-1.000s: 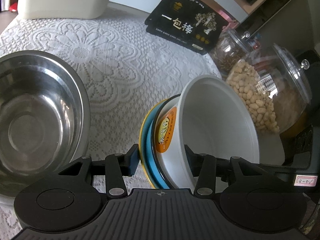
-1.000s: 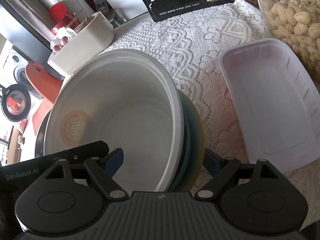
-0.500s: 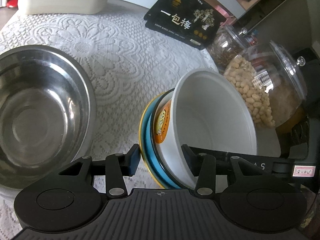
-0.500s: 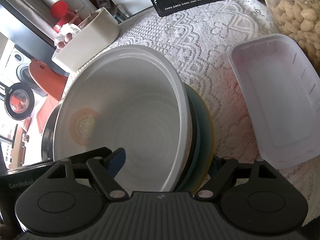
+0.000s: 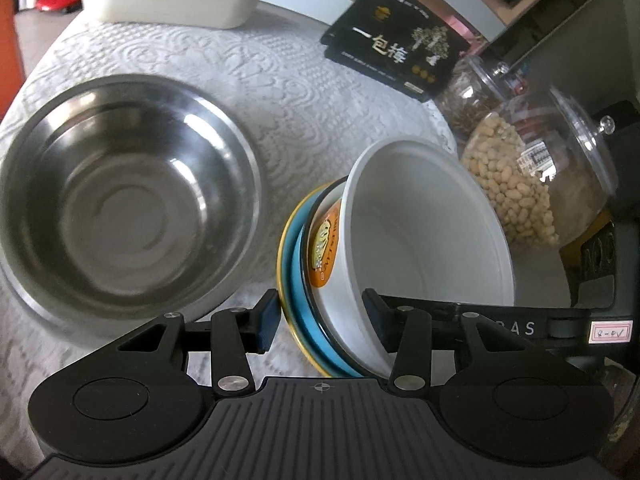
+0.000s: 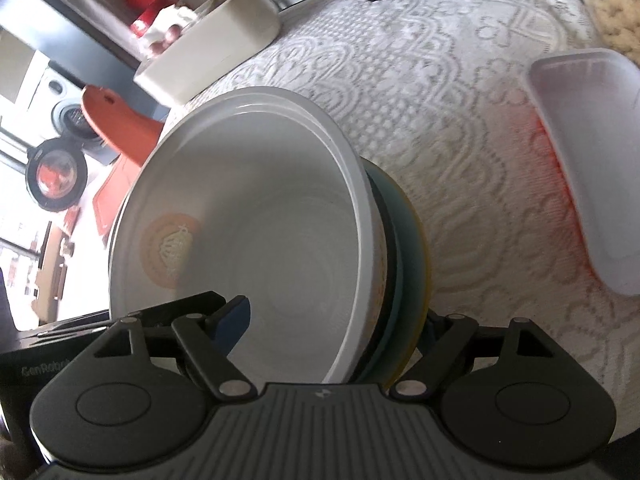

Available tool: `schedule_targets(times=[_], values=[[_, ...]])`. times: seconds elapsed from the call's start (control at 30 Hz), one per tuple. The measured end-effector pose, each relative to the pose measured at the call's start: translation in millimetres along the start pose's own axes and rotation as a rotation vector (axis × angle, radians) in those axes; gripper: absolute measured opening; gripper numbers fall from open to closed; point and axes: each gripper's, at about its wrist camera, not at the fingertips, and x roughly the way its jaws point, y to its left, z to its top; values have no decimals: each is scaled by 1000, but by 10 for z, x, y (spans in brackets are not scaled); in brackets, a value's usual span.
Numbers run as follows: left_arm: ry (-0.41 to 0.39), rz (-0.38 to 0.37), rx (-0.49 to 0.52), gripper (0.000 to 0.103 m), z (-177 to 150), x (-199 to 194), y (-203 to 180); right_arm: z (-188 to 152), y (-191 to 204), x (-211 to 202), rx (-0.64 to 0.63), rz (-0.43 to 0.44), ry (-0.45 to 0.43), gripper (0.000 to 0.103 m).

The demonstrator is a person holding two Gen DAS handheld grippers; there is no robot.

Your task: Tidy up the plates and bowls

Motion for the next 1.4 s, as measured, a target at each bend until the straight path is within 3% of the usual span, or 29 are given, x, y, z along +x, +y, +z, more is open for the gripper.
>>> schedule_targets(times=[0.43, 0.63, 0.83, 1.07, 1.4], values=[[-22, 51, 44, 48, -65, -96, -57, -65, 44, -7, -12, 33, -12, 84], [-20, 61, 62, 49, -29, -94, -63, -16, -82, -24, 3, -33, -79, 87], [-6, 64, 64, 52, 4, -110, -69, -56, -223, 18, 59, -9, -84, 90], [-6, 109, 107, 55, -4, -112, -173, -83, -373, 55, 114, 64, -57, 103], [-7, 141, 117, 55, 43, -113, -228, -74, -346, 61, 96, 73, -50, 103]])
